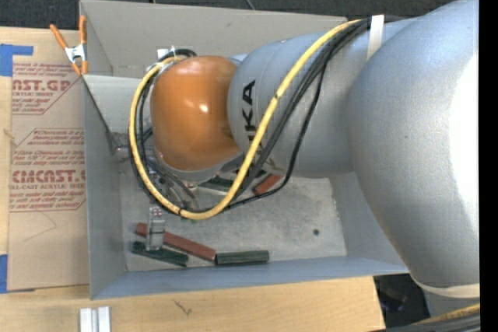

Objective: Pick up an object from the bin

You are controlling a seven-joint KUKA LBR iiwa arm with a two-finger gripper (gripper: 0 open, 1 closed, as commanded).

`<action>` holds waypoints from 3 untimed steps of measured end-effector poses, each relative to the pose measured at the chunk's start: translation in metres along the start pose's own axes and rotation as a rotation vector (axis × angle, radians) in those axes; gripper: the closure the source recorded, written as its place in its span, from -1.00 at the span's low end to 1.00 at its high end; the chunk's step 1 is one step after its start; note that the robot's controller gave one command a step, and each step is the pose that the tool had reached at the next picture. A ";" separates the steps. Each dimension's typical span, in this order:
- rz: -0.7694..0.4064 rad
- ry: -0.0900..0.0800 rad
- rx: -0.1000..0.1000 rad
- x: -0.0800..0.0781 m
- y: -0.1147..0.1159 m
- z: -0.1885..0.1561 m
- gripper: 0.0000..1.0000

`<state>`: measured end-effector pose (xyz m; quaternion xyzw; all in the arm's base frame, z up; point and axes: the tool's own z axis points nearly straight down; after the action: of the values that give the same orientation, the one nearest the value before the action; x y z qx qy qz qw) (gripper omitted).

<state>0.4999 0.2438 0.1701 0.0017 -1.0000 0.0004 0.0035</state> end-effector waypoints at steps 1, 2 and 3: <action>0.003 -0.007 -0.002 -0.002 -0.001 -0.004 -1.00; 0.108 -0.009 -0.003 0.013 -0.035 0.070 -1.00; 0.088 -0.003 0.001 0.018 -0.048 0.063 -1.00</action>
Offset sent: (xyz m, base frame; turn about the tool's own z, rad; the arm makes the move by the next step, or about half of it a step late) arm -0.0204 -0.0504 -0.1001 0.1507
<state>0.4821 0.1955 0.1074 -0.0421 -0.9991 0.0010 0.0022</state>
